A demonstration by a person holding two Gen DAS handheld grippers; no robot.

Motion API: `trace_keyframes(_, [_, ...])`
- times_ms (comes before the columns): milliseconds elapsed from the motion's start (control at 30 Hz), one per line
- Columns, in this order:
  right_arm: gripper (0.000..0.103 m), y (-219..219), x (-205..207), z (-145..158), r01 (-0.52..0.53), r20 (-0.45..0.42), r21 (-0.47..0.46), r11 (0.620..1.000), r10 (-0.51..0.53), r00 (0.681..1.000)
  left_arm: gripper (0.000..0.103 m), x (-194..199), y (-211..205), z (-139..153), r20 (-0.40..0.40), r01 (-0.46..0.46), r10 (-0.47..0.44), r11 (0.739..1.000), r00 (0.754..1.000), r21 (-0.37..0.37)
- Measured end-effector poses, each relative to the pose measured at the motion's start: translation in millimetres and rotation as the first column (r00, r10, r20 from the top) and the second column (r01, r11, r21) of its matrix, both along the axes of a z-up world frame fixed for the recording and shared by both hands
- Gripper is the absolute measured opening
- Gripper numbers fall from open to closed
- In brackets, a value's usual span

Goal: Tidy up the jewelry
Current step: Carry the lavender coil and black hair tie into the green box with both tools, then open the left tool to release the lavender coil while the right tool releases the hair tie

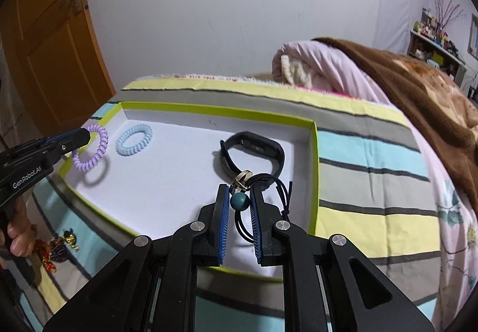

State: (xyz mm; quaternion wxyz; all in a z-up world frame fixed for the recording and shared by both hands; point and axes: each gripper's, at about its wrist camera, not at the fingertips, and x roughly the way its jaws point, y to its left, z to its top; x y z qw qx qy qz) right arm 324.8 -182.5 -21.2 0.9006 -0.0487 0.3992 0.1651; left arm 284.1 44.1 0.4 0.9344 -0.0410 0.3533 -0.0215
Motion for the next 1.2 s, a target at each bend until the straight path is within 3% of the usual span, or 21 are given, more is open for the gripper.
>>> trace_keyframes(600, [0.018,1.0,14.4,-15.5,-0.001,-0.044,0.000,1.000,0.001,0.999,0.011,18.2,5.6,-20.1,-0.069,-0.018,0.017,1.000,0.997,-0.005])
trace_keyframes(700, [0.019,-0.3,11.5,-13.3,0.000,-0.039,0.006,1.000,0.000,0.999,0.012,17.6,6.3,-17.8,-0.063,-0.021,0.020,1.000,0.998,-0.003])
trace_keyframes(767, [0.019,-1.1,10.0,-11.4,0.002,-0.036,0.012,1.000,-0.002,0.999,0.024,15.1,8.0,-15.6,-0.059,-0.021,0.021,1.000,0.998,-0.009])
trace_keyframes(833, [0.020,-1.9,6.4,-8.3,0.003,-0.029,0.020,1.000,-0.002,1.000,0.028,11.6,9.7,-12.4,-0.052,-0.021,0.020,1.000,0.998,-0.020])
trace_keyframes(967, [0.027,-3.2,-3.4,1.5,0.000,-0.010,0.037,0.999,0.000,1.000,0.028,0.8,11.9,-2.6,-0.034,-0.022,0.021,1.000,0.999,-0.017])
trace_keyframes(1200, [0.027,-5.6,-35.3,22.2,-0.017,0.032,0.065,0.998,0.015,0.999,0.028,-34.9,11.1,17.7,0.013,-0.001,0.001,1.000,1.000,-0.017])
